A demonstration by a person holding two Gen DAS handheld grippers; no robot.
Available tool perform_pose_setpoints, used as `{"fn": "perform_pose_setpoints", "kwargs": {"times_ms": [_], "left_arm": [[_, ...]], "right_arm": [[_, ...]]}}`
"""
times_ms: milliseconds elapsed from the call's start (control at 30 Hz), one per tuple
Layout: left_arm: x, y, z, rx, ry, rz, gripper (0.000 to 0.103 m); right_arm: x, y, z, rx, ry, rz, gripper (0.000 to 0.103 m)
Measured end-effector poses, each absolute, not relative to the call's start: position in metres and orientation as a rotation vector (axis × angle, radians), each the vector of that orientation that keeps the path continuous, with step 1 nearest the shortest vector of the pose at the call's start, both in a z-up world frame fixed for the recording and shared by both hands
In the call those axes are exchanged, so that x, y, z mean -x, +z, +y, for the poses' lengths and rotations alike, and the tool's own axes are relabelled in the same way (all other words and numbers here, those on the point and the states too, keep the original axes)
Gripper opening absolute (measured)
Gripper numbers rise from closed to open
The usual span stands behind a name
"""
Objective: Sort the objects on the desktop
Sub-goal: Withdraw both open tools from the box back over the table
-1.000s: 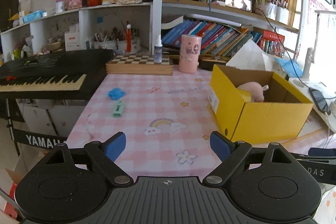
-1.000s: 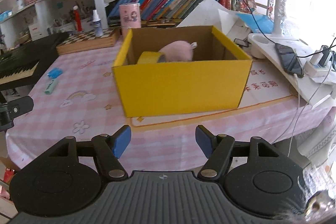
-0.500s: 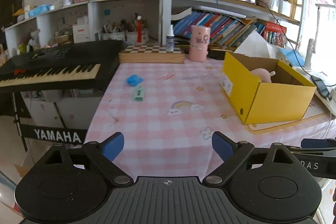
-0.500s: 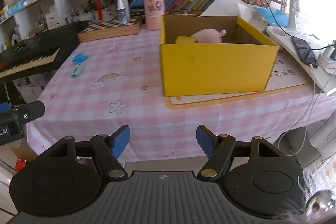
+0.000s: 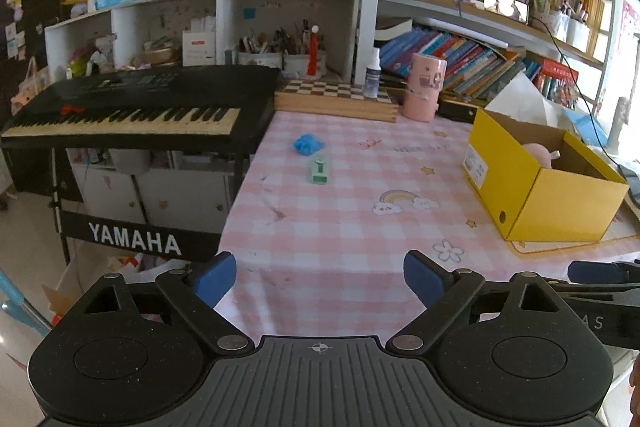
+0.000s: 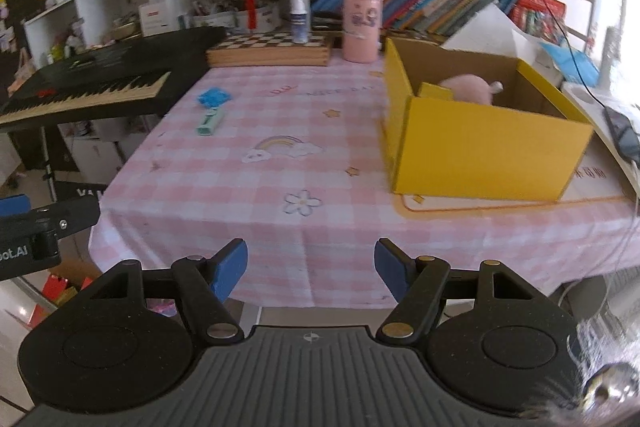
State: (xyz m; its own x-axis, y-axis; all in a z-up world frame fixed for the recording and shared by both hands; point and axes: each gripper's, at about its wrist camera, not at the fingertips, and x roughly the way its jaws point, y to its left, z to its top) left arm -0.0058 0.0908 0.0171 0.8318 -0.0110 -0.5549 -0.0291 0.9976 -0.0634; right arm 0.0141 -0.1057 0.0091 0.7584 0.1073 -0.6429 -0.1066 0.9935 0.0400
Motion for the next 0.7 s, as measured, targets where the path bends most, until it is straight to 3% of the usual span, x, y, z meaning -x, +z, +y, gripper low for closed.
{"fn": "perform_pose_setpoints", "kwargs": {"times_ms": [700], "left_arm": [[-0.027, 0.009, 0.094, 0.072, -0.021, 0.616, 0.094]], "right_arm": [[-0.049, 0.013, -0.087, 0.032, 0.133, 0.677, 0.068]]}}
